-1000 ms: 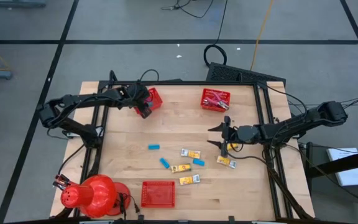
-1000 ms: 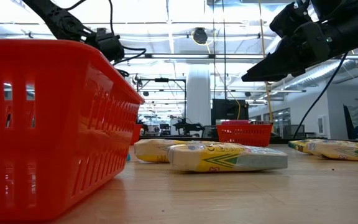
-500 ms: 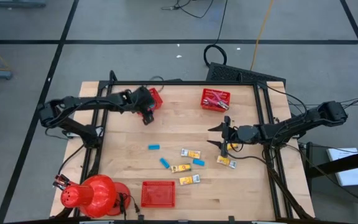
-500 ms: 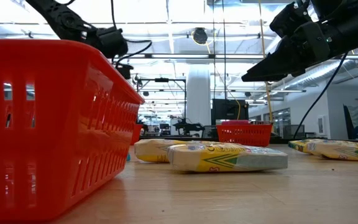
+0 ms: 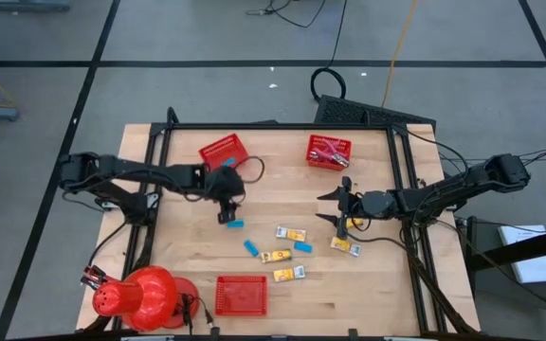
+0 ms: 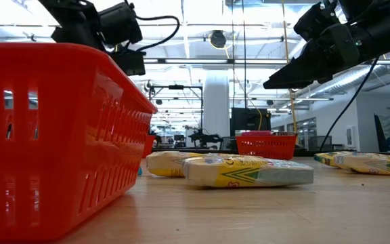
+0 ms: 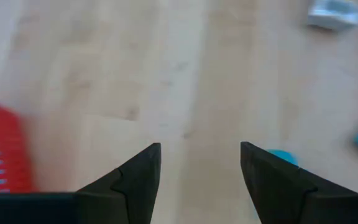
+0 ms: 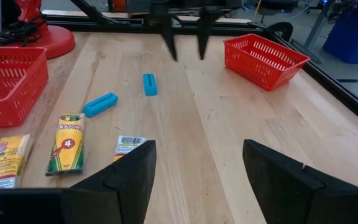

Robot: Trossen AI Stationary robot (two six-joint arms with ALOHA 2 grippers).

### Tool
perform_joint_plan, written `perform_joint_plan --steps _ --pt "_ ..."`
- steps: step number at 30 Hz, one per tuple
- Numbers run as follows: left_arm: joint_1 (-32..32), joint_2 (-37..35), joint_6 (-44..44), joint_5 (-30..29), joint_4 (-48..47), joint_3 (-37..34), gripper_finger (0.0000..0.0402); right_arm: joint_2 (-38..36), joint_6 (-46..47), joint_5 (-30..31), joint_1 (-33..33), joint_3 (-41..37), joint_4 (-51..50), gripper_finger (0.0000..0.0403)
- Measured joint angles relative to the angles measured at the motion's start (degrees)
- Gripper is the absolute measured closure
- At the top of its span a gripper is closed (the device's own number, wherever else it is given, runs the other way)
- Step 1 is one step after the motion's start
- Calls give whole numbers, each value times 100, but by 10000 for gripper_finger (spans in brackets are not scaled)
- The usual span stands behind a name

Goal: Pick & Place School Supplies
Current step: Put the blue eraser into the top left red bin

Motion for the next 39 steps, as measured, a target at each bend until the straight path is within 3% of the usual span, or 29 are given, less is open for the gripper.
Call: perform_joint_plan --steps 4,15,22,29,39 --pt "-323 -4 -294 51 369 -364 177 0 10 0 21 0 0 172" --pt "-846 -4 -1266 207 2521 -1776 176 0 4 7 113 0 -2 172" --pt "-1217 -11 -1932 9 3529 -2511 176 0 4 20 111 0 0 172" --pt "-1434 31 -2165 -318 3571 -2602 176 0 -9 175 111 0 -2 172" --pt "-1775 692 -2502 -651 3880 -2581 176 0 -16 173 111 0 1 172"
